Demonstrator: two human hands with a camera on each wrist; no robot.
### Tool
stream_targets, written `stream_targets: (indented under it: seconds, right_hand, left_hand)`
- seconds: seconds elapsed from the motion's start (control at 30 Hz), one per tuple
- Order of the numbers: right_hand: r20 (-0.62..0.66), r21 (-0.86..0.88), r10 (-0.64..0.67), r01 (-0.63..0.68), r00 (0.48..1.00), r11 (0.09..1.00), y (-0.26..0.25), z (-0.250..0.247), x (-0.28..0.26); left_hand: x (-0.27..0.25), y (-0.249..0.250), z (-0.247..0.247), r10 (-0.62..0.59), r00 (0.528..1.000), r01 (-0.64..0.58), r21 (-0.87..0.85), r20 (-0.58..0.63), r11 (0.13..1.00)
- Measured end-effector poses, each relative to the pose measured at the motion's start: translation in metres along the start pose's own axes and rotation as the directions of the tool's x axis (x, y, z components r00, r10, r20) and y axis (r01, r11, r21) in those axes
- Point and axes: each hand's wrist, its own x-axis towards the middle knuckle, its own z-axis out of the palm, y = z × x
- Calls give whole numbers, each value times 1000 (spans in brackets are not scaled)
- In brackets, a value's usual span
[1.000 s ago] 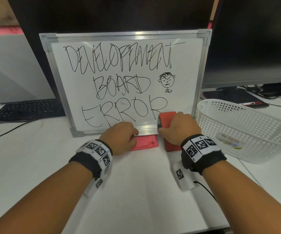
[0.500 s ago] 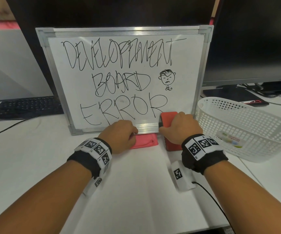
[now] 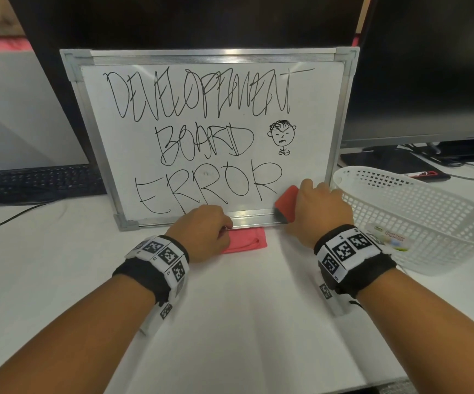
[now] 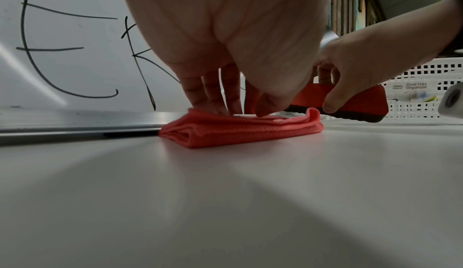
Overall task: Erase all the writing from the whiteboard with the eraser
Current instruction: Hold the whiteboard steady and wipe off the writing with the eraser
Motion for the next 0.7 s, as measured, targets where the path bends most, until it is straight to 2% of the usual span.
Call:
stream_targets:
  seconds: [0.1,0.2,0.43,0.57,0.7]
  right_hand:
    - [-93,-106,-106,96,990,990,-5,0,-1]
    - [-130,-189,-192,166,973,968,-4,1,3]
    - [-184,-219,-228,186,956,958,6,2,10]
    - [-247,-210,-275,226,929,951,2,5,13]
    - [-227,-230,-313,261,922,938,-8,8,13]
  left_hand:
    - [1,-1,0,1,1000,-1,-13,2,1000]
    - [1,-2,0,1,1000,-1,-20,-8,1000]
    - [-1,-8,2,11,999,-14,-79,-40,997]
    - [-6,-14,0,9,997,-17,-115,-73,993]
    - [-10,-16,0,5,996,-16,-119,-86,993]
